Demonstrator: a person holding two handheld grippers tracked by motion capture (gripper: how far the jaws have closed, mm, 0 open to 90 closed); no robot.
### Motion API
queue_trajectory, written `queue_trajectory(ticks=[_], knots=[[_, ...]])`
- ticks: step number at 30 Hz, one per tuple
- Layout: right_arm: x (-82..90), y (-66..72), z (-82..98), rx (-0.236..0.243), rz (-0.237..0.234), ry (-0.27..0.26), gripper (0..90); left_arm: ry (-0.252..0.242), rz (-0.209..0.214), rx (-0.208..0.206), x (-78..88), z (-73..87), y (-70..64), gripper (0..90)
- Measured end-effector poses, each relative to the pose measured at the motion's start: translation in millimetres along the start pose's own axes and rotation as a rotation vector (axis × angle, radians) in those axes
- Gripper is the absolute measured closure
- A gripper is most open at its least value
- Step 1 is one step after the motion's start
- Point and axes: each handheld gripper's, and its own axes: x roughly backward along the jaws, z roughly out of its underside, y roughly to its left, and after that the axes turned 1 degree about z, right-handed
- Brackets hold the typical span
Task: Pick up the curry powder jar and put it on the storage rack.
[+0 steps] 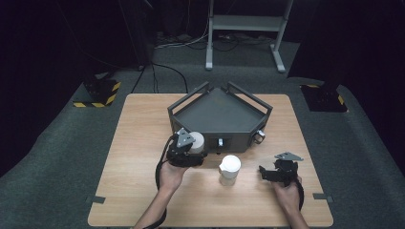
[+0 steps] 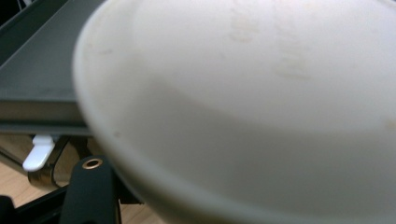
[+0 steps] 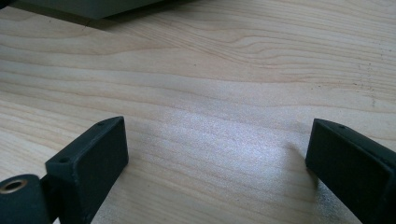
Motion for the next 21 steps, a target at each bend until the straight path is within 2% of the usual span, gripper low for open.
queue_trajectory(ticks=[1, 2, 5, 11, 15, 21], knots=[[0.0, 0.0, 0.0, 0.000, 0.000, 0.000, 4.9, 0.006, 0.010, -0.001, 1.7, -7.9, 1.0, 33.3], [0.0, 0.0, 0.0, 0.000, 0.000, 0.000, 4.9, 0.006, 0.010, -0.001, 1.7, -7.9, 1.0, 33.3], [0.0, -0.1, 0.0, 0.001, 0.000, 0.000, 4.9, 0.006, 0.031, 0.003, 5.4, -22.2, 4.9, 33.3], [0.0, 0.0, -0.1, 0.001, 0.000, 0.001, 4.9, 0.020, 0.031, -0.021, 8.5, -41.1, 4.6, 33.3], [0.1, 0.1, 0.0, 0.000, 0.000, 0.000, 4.9, 0.018, 0.052, -0.001, 11.0, -54.2, 10.2, 33.3], [0.1, 0.1, 0.0, 0.000, 0.000, 0.001, 4.9, 0.014, 0.057, -0.002, 12.6, -66.2, 13.4, 33.3]])
